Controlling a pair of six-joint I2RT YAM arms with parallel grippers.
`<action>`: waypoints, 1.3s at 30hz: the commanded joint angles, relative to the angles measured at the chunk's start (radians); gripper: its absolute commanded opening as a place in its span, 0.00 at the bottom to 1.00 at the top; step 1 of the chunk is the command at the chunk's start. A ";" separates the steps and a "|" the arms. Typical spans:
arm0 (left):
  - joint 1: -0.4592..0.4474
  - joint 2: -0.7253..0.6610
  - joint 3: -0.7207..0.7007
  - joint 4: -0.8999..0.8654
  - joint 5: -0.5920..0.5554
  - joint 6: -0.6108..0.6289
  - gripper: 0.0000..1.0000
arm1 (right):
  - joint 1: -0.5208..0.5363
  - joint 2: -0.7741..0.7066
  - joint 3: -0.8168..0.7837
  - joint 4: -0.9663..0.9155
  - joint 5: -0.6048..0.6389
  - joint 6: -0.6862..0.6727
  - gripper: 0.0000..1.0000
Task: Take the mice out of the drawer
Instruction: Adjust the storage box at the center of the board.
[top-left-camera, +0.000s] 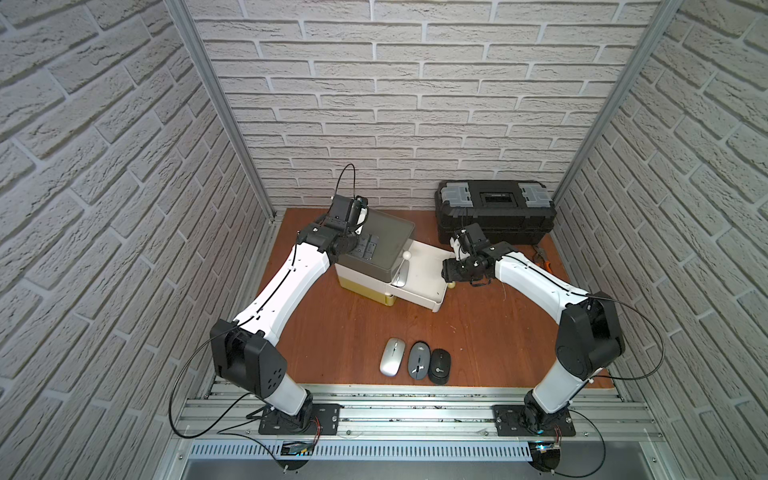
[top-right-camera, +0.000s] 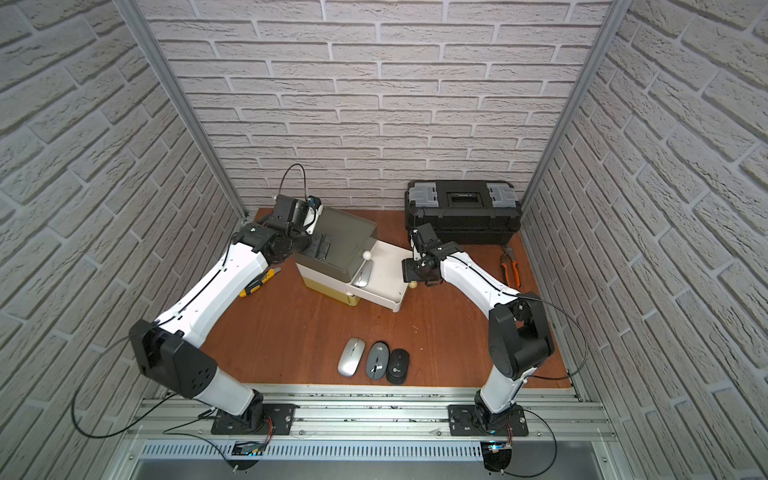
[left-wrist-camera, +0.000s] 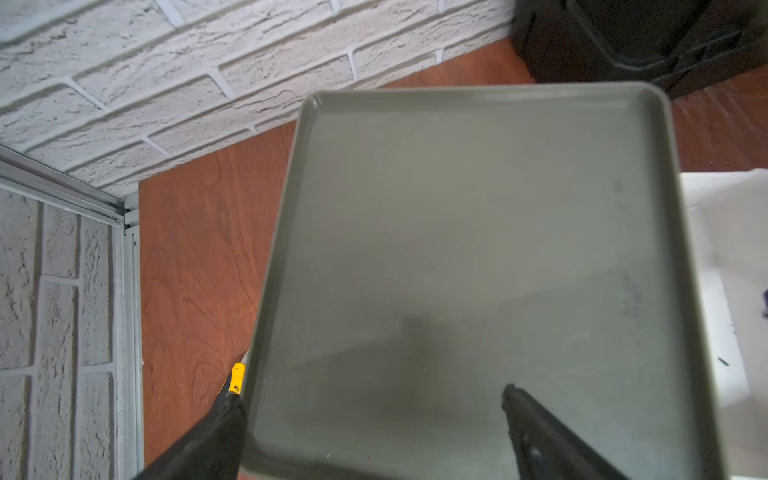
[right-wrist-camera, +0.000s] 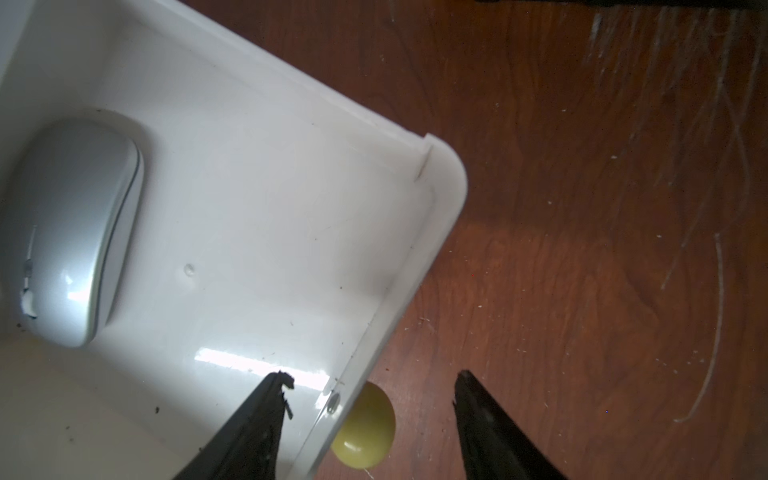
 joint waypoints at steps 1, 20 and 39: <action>0.076 0.021 0.024 -0.018 0.053 -0.071 0.98 | 0.002 -0.010 0.033 -0.089 0.149 -0.030 0.68; -0.361 0.213 0.290 -0.104 0.245 0.150 0.98 | 0.000 0.093 0.055 -0.058 -0.008 -0.017 0.10; -0.364 0.287 0.145 -0.139 0.182 -0.059 0.98 | -0.034 0.053 -0.034 0.040 -0.063 0.059 0.02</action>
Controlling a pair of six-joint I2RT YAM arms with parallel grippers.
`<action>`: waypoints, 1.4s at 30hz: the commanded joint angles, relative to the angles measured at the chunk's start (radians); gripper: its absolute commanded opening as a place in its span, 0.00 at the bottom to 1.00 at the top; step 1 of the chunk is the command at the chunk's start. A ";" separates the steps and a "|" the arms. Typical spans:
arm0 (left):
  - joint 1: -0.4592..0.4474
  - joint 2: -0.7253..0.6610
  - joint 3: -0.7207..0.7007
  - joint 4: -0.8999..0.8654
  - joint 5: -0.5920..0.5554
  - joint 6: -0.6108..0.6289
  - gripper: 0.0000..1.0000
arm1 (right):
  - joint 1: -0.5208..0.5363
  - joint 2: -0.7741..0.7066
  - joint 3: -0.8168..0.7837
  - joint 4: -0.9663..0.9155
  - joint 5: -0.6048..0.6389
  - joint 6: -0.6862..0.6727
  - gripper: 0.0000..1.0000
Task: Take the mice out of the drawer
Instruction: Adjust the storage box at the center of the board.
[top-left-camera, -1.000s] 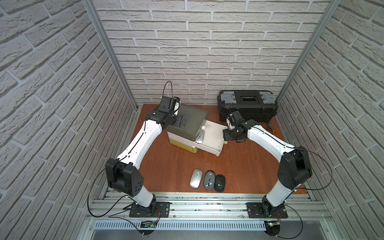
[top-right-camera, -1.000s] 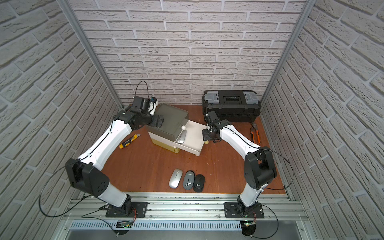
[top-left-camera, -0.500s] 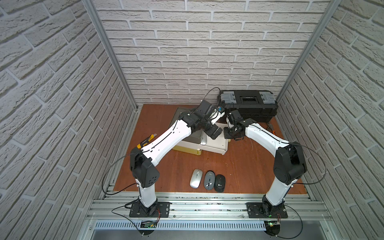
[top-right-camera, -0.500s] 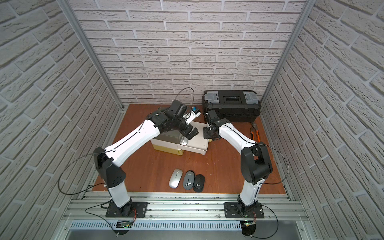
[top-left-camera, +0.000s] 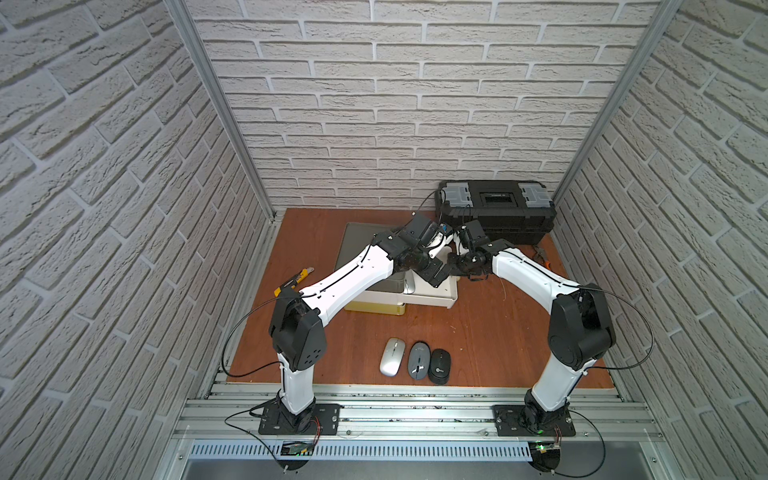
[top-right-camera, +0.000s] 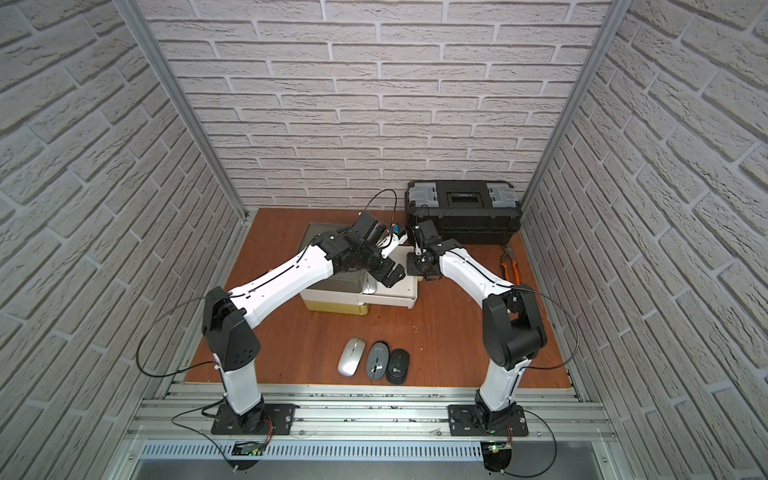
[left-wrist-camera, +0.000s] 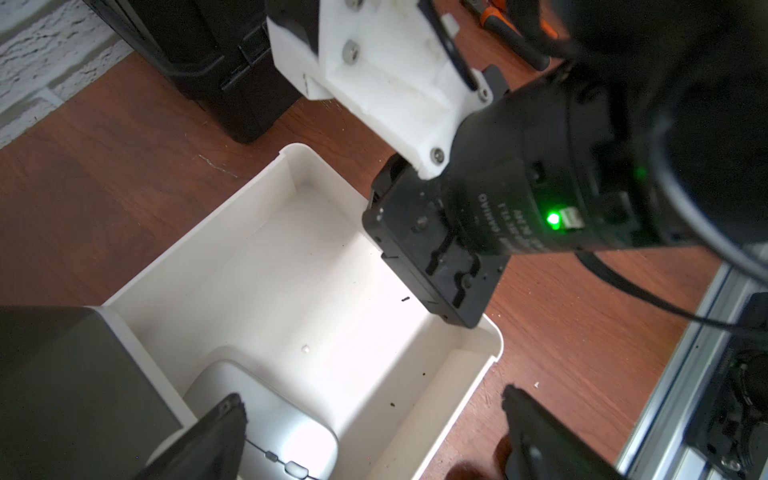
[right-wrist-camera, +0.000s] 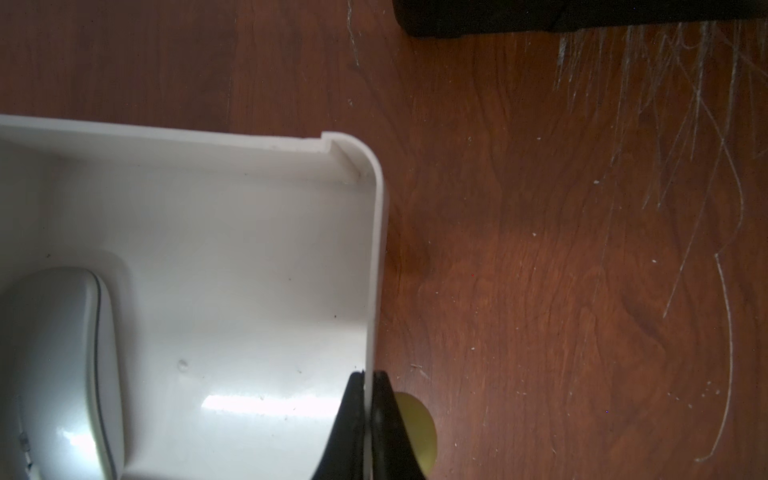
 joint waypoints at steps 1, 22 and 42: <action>0.031 0.001 -0.059 -0.161 -0.081 -0.058 0.98 | 0.000 -0.019 -0.055 -0.049 -0.033 -0.007 0.02; 0.364 -0.468 -0.244 0.199 0.040 -0.078 0.98 | 0.022 -0.216 -0.039 0.107 -0.206 -0.084 0.59; 0.569 -0.431 -0.345 0.150 -0.022 -0.118 0.98 | 0.193 0.001 0.072 0.047 -0.247 -0.128 0.61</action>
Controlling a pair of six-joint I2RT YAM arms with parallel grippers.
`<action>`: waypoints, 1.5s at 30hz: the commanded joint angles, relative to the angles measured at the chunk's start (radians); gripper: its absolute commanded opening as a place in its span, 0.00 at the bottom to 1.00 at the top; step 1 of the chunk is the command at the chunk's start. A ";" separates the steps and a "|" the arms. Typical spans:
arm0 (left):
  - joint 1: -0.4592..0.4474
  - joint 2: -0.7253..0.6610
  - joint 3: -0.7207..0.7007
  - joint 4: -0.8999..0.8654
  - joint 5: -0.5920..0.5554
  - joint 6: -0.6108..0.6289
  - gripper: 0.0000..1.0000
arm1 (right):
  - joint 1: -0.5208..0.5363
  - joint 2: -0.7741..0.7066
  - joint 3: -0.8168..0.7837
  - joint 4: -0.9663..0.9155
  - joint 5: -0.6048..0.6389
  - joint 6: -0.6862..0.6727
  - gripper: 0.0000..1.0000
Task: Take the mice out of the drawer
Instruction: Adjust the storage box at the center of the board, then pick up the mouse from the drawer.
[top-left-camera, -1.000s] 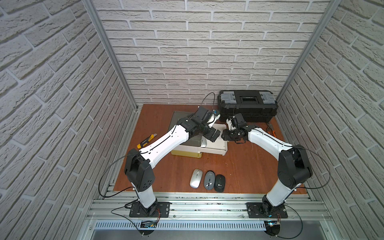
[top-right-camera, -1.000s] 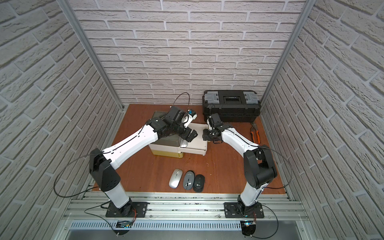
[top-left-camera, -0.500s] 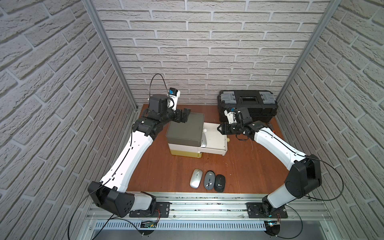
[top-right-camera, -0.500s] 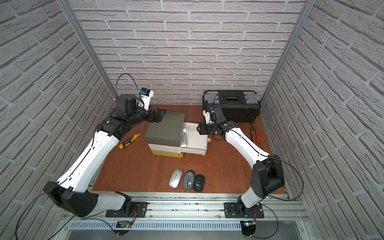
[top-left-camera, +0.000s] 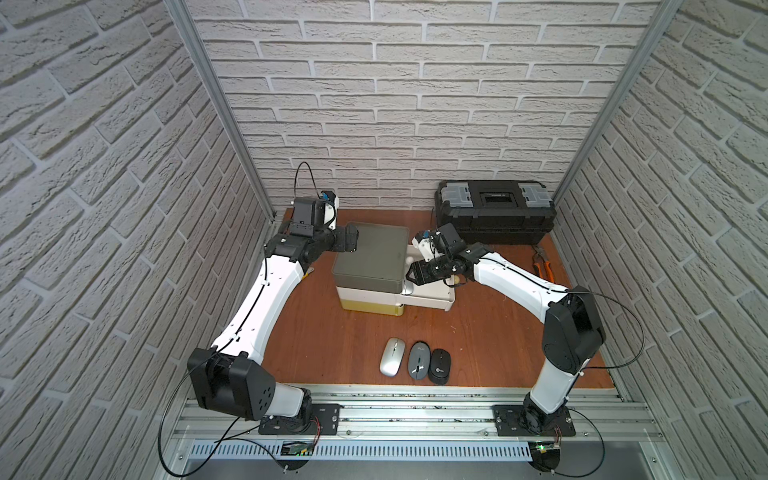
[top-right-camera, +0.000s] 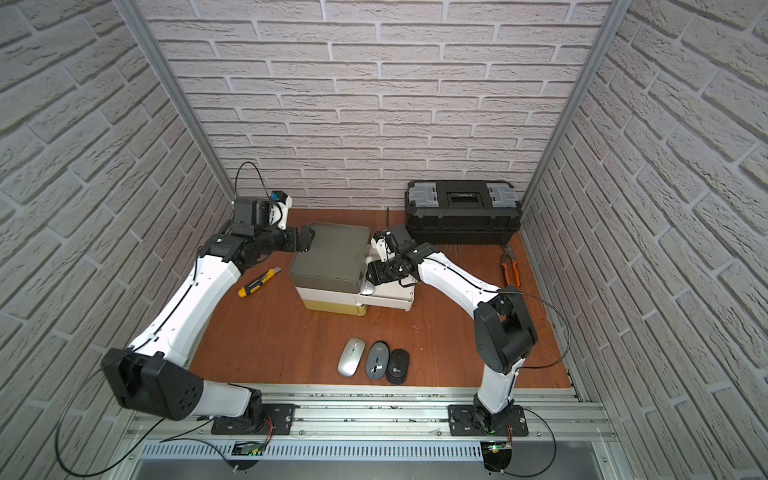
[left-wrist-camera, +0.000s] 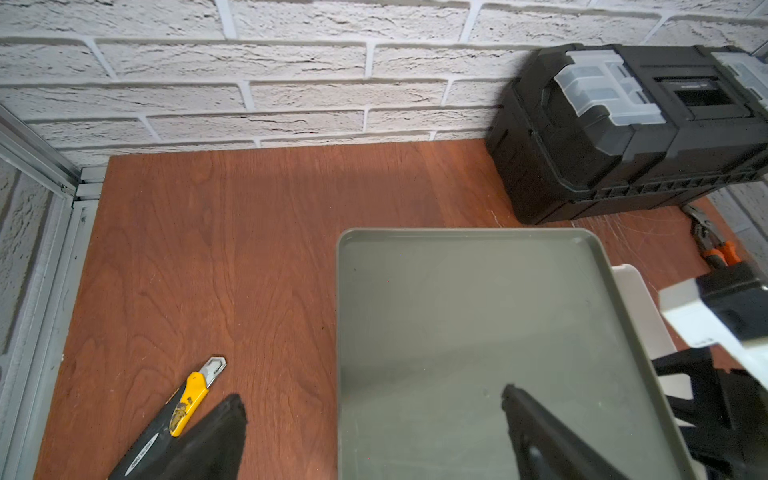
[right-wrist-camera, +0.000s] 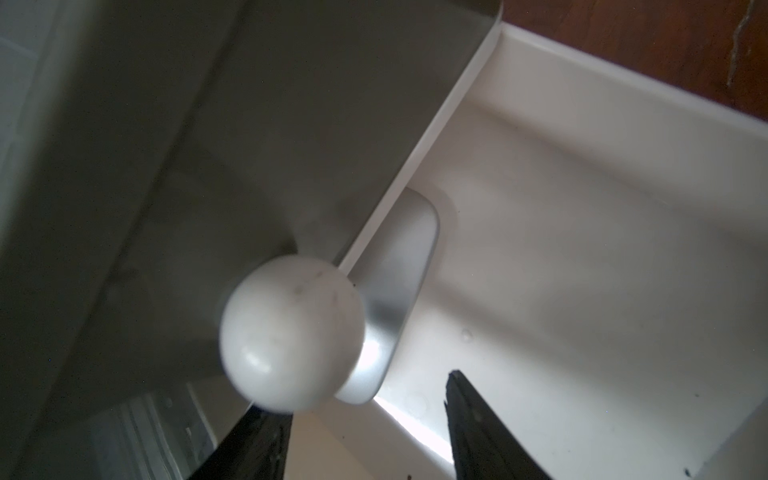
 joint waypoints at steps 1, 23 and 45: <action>0.004 0.012 -0.002 0.017 -0.015 -0.003 0.98 | 0.002 -0.010 -0.007 0.010 0.007 -0.013 0.61; 0.005 0.071 -0.017 0.044 0.006 -0.012 0.98 | 0.004 0.073 -0.099 0.227 -0.078 0.078 0.70; 0.003 0.069 -0.025 0.039 0.012 -0.006 0.98 | 0.015 0.150 0.025 -0.072 0.287 0.049 0.70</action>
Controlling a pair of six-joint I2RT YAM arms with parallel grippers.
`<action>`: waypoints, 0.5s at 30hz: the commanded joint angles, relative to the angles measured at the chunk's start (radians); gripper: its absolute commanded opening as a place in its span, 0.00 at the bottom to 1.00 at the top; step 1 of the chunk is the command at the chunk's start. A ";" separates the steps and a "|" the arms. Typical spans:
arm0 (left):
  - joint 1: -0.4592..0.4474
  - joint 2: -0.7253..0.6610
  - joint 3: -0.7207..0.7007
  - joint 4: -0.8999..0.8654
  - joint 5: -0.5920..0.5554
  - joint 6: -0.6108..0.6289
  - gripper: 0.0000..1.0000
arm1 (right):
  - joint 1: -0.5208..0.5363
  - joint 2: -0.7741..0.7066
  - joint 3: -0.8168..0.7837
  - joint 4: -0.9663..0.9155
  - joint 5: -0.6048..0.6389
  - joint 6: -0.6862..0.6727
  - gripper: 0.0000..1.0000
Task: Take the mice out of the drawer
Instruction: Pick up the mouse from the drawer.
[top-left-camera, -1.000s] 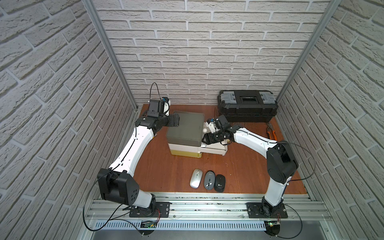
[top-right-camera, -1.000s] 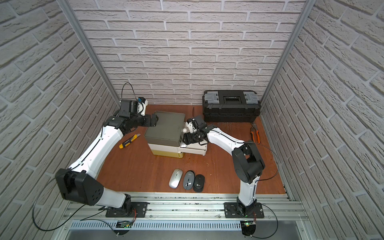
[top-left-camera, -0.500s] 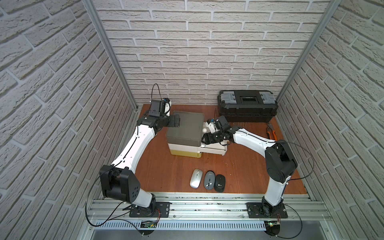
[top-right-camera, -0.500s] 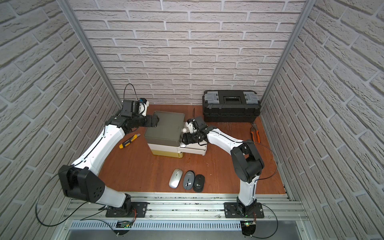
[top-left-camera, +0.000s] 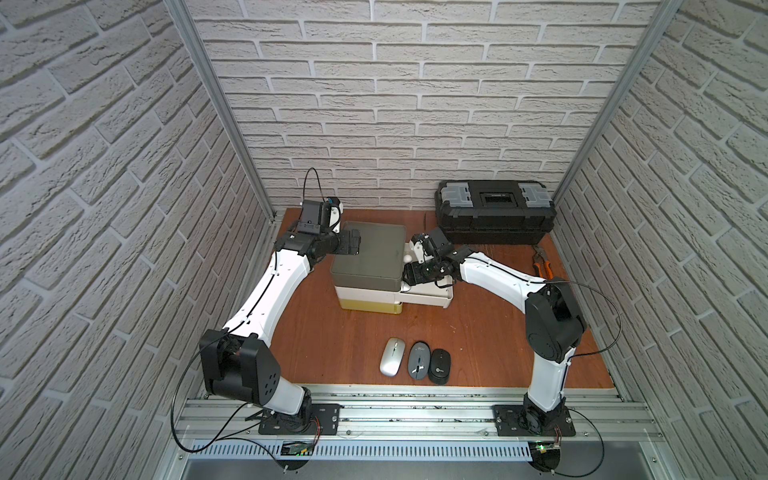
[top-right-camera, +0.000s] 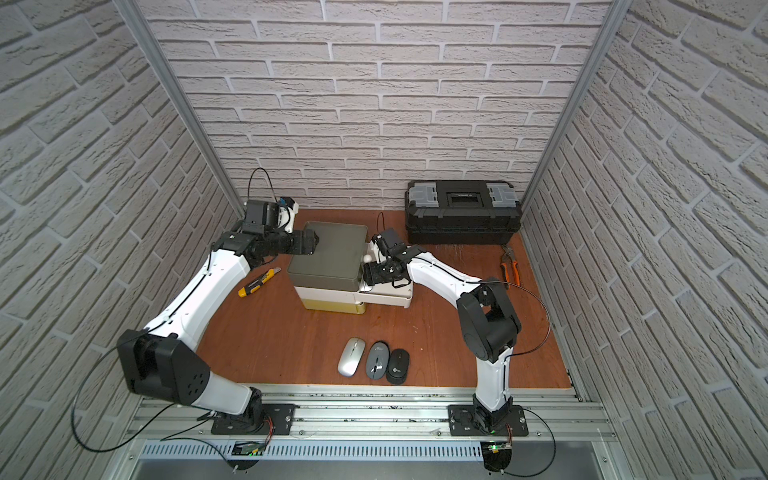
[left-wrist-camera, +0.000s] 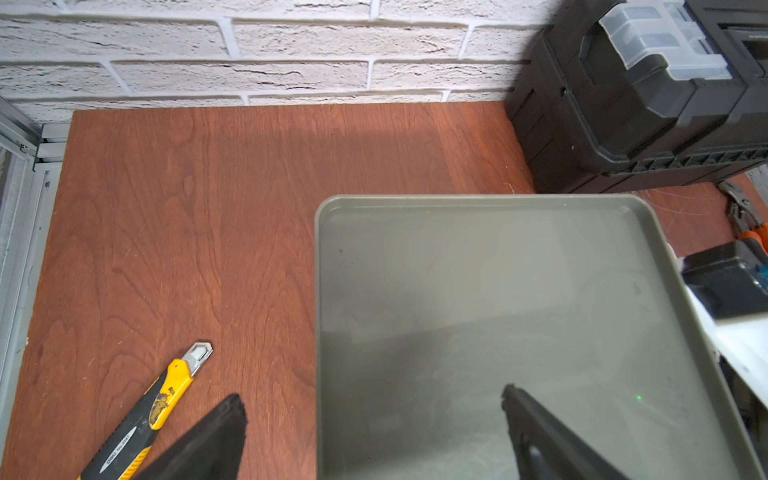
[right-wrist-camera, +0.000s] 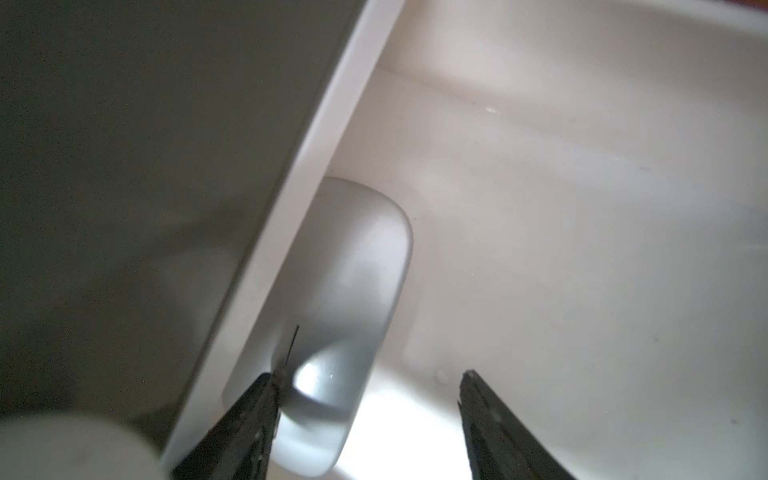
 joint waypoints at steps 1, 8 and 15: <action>0.005 -0.001 -0.007 0.029 0.007 0.001 0.98 | -0.008 0.030 -0.013 -0.116 0.163 -0.020 0.70; 0.005 0.000 -0.009 0.021 0.005 0.004 0.98 | -0.032 0.028 -0.008 -0.178 0.240 -0.032 0.70; 0.004 0.005 -0.008 0.021 0.008 0.007 0.98 | -0.073 -0.004 -0.043 -0.214 0.271 -0.036 0.70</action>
